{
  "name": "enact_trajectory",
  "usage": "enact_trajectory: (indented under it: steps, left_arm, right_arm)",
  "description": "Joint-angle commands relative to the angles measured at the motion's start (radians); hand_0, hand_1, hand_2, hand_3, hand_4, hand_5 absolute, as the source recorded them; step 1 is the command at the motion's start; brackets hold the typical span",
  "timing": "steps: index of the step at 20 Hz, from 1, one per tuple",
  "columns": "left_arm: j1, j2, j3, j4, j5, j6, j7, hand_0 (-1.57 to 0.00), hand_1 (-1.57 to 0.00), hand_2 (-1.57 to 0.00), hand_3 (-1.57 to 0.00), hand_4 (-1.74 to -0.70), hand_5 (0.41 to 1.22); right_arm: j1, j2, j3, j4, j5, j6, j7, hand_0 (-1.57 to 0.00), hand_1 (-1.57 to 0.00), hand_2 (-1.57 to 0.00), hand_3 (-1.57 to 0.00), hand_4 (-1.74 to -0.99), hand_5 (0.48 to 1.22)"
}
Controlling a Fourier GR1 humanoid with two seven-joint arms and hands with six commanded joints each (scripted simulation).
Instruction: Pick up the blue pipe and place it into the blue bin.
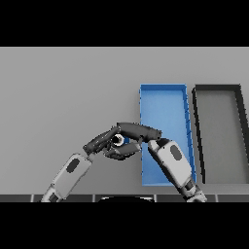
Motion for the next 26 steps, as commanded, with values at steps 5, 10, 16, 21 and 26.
enact_trajectory:
  steps: [5, 10, 16, 21, 26]
  left_arm:
    - [0.008, -0.003, 0.001, 0.007, 0.003, 0.01, 0.028, -0.01, -0.01, -0.01, -0.01, -0.9, 0.555]
    - [0.015, -0.008, -0.005, 0.003, 0.01, 0.003, 0.055, 0.0, 0.0, 0.0, 0.0, -0.91, 0.514]
    - [0.026, -0.007, -0.009, -0.008, 0.014, 0.001, 0.074, 0.0, 0.0, 0.0, 0.0, -0.92, 0.503]
    - [0.055, 0.018, -0.012, -0.034, 0.018, -0.012, 0.041, 0.0, 0.0, 0.0, 0.0, -0.91, 0.492]
    - [0.05, 0.03, 0.003, -0.03, 0.029, -0.02, 0.031, 0.0, 0.0, 0.0, 0.0, -0.91, 0.487]
  right_arm:
    - [-0.004, 0.033, -0.023, -0.023, -0.072, -0.022, 0.084, -1.57, -1.57, -1.57, -1.57, -1.49, 1.221]
    - [-0.115, -0.014, -0.108, -0.052, -0.36, -0.143, 0.269, -1.57, -1.57, -1.57, -1.57, -1.639, 1.221]
    - [-0.384, -0.155, -0.229, -0.014, -0.614, -0.342, 0.268, -1.57, -1.57, -1.57, -1.57, -1.714, 1.134]
    - [-0.545, -0.24, -0.338, 0.162, -0.514, -0.424, 0.19, -1.57, -1.57, -1.57, -1.57, -1.732, 1.117]
    - [-0.534, -0.311, -0.41, 0.384, -0.371, -0.445, 0.19, -1.57, -1.57, -1.57, -1.57, -1.738, 1.129]
